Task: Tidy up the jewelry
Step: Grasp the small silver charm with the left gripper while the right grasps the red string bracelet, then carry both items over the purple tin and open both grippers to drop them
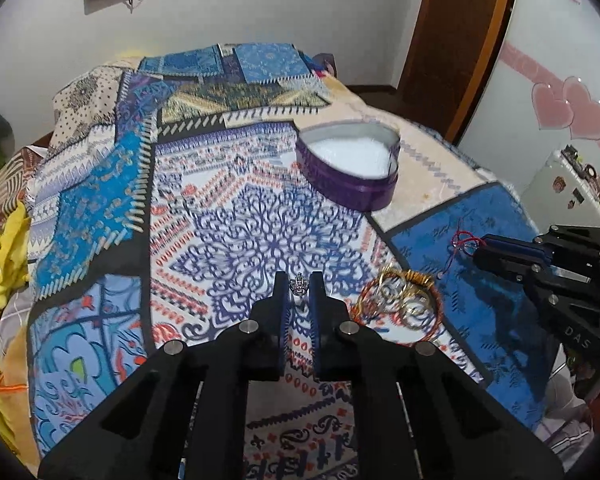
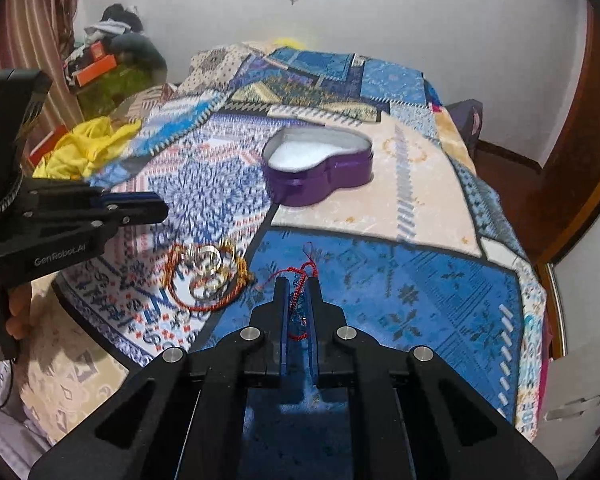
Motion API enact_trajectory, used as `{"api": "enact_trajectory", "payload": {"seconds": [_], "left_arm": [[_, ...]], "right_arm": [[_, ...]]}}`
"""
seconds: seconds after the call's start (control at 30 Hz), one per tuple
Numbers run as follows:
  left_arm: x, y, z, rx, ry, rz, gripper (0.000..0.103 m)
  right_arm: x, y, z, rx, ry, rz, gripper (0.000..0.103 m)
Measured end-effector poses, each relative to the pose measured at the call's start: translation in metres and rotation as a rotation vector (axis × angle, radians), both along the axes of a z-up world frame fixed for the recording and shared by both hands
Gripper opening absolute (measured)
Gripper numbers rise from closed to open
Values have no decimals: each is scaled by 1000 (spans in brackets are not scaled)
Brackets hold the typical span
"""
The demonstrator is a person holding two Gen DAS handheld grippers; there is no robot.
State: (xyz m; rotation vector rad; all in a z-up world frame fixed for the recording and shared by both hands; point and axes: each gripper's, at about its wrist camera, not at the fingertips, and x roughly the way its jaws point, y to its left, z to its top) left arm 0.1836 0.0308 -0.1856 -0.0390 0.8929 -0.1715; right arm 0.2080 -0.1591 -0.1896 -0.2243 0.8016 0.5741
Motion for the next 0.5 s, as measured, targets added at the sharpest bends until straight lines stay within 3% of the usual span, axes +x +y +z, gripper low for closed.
{"api": "enact_trajectory", "payload": {"seconds": [0.5], "left_arm": [[22, -6, 62, -34, -158, -5, 8]], "right_arm": [[26, -1, 51, 103, -122, -50, 7]]}}
